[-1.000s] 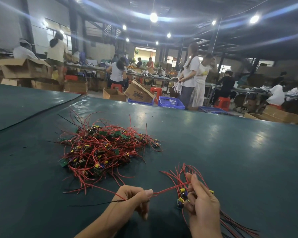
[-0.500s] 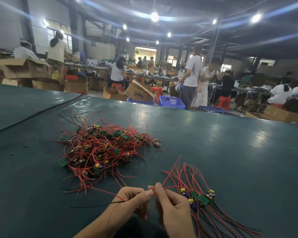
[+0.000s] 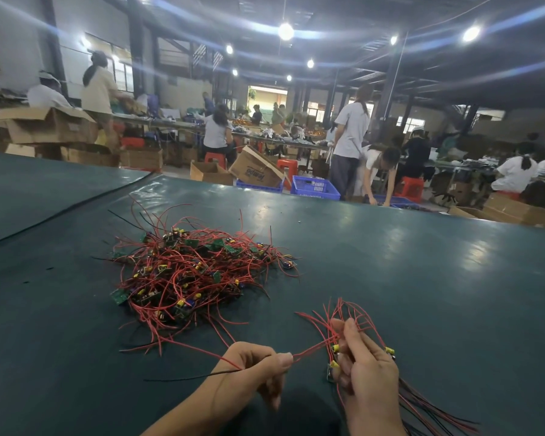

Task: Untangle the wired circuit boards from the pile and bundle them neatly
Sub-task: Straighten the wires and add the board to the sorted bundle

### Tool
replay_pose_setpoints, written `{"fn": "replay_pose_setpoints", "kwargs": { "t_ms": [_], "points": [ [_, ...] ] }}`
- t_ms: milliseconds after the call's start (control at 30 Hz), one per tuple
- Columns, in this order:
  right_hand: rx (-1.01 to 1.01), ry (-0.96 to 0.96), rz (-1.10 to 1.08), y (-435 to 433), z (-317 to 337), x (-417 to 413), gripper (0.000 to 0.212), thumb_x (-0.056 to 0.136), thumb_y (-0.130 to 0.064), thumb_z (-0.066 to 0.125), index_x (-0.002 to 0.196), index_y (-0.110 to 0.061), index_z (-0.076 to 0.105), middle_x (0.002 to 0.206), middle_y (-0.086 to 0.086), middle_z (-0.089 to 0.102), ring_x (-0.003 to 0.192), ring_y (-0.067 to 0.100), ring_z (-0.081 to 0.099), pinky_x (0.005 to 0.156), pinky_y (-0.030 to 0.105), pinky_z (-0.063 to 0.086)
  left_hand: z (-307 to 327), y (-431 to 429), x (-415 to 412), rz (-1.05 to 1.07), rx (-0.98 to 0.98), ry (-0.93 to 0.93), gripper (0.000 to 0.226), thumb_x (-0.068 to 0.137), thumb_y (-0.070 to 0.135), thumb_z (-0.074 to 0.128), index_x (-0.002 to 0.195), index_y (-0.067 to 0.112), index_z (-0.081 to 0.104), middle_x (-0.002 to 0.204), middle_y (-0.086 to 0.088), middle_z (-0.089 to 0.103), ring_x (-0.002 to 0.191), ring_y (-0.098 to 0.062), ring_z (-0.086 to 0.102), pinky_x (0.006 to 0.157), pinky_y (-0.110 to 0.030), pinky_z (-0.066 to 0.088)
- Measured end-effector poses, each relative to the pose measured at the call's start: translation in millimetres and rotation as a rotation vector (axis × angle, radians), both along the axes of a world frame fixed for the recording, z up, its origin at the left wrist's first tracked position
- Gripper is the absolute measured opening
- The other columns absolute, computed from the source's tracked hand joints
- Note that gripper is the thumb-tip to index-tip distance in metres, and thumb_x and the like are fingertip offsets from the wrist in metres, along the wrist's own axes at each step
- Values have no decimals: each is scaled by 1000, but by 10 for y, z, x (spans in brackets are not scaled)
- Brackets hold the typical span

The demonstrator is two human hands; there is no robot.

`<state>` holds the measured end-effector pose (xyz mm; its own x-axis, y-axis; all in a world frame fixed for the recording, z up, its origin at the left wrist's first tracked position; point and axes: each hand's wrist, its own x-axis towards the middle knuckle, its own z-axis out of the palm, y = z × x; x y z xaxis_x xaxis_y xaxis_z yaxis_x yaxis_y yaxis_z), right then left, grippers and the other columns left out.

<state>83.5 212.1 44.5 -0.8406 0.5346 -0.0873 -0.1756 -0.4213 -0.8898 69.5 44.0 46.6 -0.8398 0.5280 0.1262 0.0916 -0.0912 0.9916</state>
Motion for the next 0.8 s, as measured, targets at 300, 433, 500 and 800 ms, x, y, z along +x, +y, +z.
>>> {"fn": "replay_pose_setpoints", "kwargs": {
  "t_ms": [300,433,500,800],
  "points": [
    [303,-23,300,-237,-14,99,30,80,-43,58,78,-21,79,48,-6,48,37,7,36,36,18,30,-30,-49,-13,-45,-11,-41,42,73,49,67,59,9,65,58,-9,62,54,-18,59,62,-27,47],
    [491,-98,444,-383,-74,146,43,96,-40,47,75,-22,80,70,11,74,71,25,71,72,34,57,-9,-18,18,-43,-38,-159,62,86,56,54,80,-3,73,64,-4,69,59,-12,66,61,-19,50],
    [507,-105,422,-336,-61,155,51,99,-41,39,74,-24,80,72,9,75,75,22,73,79,36,56,-35,-8,30,67,-100,-274,61,81,62,44,83,10,76,68,5,72,64,-5,69,63,-17,49],
    [510,-91,325,-272,-9,146,55,88,-53,39,72,-19,79,40,-5,39,37,5,38,45,14,31,-79,-70,-54,151,-95,-364,76,81,70,37,68,1,65,61,-13,65,49,-18,61,57,-23,49]
  ]
}}
